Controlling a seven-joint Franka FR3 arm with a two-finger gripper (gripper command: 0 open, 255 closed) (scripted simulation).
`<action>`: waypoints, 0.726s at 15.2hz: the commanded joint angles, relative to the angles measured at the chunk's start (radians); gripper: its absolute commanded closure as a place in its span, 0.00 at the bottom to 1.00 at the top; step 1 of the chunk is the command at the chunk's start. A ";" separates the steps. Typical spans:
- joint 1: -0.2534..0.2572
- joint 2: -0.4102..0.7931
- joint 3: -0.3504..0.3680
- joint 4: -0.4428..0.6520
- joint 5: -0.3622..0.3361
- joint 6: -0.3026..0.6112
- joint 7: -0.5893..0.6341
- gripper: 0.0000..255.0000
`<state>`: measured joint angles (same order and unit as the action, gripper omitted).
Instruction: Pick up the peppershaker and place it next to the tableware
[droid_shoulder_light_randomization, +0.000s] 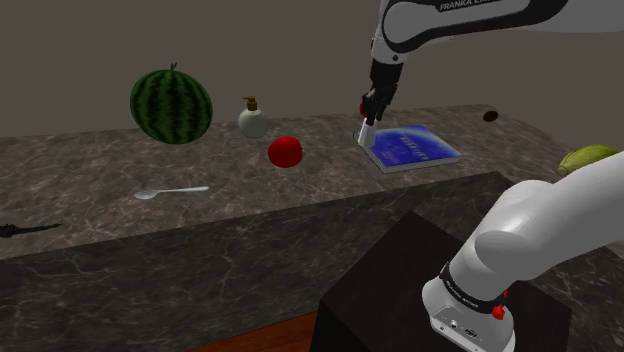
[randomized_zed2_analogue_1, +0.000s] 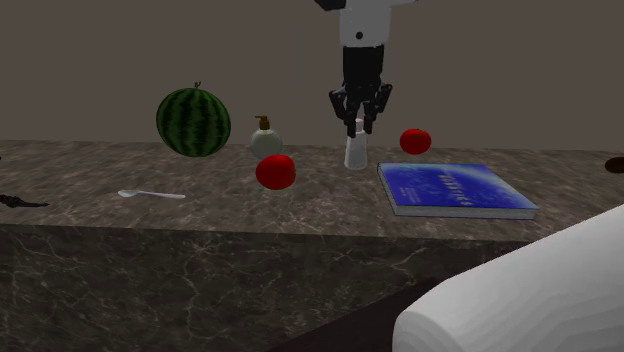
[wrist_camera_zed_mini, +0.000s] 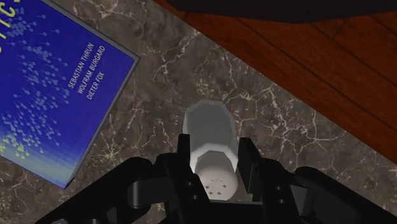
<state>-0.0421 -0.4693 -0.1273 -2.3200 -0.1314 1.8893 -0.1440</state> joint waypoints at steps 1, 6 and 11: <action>0.000 -0.002 0.001 0.028 0.002 -0.031 -0.002 1.00; 0.020 0.028 0.035 0.082 0.019 -0.058 0.039 1.00; 0.064 0.120 0.111 0.164 0.051 -0.057 0.144 1.00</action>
<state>0.0133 -0.3718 -0.0305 -2.1751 -0.0863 1.8300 -0.0211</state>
